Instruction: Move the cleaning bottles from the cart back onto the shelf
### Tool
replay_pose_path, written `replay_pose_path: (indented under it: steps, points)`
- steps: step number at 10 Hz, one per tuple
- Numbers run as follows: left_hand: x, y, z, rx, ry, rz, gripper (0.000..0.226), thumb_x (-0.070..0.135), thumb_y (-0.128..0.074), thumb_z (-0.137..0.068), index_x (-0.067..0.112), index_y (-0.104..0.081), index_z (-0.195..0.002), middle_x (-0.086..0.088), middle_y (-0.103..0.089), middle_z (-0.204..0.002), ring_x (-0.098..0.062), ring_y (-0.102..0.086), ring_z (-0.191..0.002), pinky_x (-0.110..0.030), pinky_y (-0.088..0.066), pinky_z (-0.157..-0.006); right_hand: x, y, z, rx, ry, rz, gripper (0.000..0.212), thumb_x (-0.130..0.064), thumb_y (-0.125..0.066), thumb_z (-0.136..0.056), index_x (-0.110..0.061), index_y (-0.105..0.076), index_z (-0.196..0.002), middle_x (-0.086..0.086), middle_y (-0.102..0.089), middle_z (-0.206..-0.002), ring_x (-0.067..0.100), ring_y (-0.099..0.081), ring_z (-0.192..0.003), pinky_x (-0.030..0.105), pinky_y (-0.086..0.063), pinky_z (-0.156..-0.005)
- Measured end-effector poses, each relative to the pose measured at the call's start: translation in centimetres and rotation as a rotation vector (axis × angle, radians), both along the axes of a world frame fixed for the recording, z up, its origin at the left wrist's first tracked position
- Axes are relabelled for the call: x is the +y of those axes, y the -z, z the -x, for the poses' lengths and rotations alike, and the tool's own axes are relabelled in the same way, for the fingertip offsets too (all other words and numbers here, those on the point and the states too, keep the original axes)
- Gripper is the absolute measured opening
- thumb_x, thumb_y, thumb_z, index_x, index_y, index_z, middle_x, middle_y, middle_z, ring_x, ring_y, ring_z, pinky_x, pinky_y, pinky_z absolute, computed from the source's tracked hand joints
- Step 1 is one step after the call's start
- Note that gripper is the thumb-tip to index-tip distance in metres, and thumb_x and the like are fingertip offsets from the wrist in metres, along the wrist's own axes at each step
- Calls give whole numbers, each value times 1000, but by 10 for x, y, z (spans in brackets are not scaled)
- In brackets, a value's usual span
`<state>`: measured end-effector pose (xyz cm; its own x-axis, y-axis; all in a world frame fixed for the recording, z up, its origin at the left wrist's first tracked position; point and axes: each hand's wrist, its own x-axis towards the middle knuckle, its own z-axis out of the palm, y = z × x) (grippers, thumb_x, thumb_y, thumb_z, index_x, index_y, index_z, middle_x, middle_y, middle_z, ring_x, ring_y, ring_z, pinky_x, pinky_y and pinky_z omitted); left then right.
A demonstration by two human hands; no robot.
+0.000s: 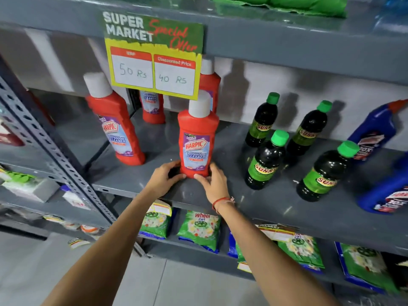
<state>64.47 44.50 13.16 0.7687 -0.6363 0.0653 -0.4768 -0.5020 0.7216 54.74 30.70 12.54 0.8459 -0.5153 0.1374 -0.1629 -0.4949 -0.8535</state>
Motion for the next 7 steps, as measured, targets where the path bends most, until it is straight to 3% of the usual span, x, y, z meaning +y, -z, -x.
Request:
replay_pose_path:
  steps: [1, 2, 4, 6, 7]
  points:
    - [4, -1, -9, -3, 26, -19, 46, 23, -65, -81, 10, -54, -123, -9, -62, -125, -22, -57, -116, -24, -38, -95, 3, -7, -3, 21, -11, 0, 48, -21, -68, -79, -3, -50, -119, 5, -49, -96, 42, -58, -94, 53, -49, -89]
    - [5, 0, -12, -3, 34, -9, 46, 20, -64, -82, 9, -53, -124, -10, -62, -126, -23, -56, -117, -26, -38, -97, 4, -7, -6, 53, -6, -10, 45, -24, -68, -79, -4, -51, -116, 21, -58, -105, 39, -56, -99, 53, -49, -89]
    - [4, -4, -10, 18, 16, -20, 48, 18, -64, -82, 7, -51, -127, -12, -59, -129, -25, -54, -120, -27, -37, -99, 4, -15, -4, 103, 7, -20, 45, -24, -68, -79, -2, -52, -114, 26, -58, -114, 38, -54, -106, 46, -47, -93]
    - [8, -9, 11, 76, -188, 84, 46, 9, -68, -78, 6, -55, -122, -14, -63, -122, -25, -58, -115, -29, -39, -102, -1, -17, 11, 73, 40, 13, 48, -23, -66, -80, -3, -51, -121, 23, -57, -120, 37, -54, -110, 53, -47, -93]
    - [5, -26, 34, 154, -291, 188, 45, 9, -66, -79, 5, -53, -122, -18, -65, -116, -23, -62, -103, -33, -44, -99, -6, -37, 36, -20, 67, 91, 37, -25, -60, -84, -6, -55, -115, 20, -60, -115, 34, -55, -108, 51, -48, -90]
